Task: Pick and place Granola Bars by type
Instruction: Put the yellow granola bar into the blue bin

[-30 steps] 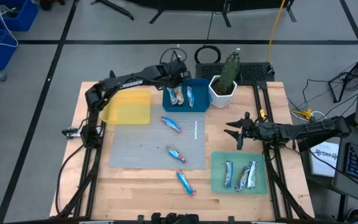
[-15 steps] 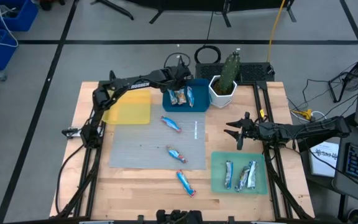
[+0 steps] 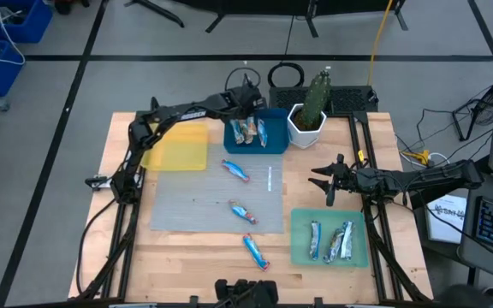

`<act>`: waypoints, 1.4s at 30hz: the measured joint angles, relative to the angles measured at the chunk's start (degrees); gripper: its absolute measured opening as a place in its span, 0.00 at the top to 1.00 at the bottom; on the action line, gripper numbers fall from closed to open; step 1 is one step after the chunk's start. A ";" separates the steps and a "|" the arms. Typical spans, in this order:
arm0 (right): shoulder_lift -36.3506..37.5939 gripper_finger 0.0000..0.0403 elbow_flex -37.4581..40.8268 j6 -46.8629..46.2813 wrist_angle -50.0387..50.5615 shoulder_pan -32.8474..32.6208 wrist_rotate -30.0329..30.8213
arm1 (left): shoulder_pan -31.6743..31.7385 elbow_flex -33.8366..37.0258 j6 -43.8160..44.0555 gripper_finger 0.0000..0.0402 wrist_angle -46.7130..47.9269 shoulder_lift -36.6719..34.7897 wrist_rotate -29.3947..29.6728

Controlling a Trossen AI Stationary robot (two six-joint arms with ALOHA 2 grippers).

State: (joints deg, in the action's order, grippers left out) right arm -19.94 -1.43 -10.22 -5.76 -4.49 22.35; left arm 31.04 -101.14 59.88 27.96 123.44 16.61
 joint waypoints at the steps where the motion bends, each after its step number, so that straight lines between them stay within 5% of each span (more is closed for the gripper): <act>1: 0.00 0.61 0.00 0.00 0.00 0.00 0.00 | 0.17 0.00 0.10 0.96 0.30 0.35 -0.31; 42: 0.00 0.61 -0.01 0.00 0.00 0.02 0.02 | -1.11 0.09 4.51 0.96 2.01 3.28 -6.12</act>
State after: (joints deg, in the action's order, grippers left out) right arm -19.94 -1.44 -10.22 -5.76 -4.47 22.37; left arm 29.92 -101.06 64.39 29.97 126.72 10.49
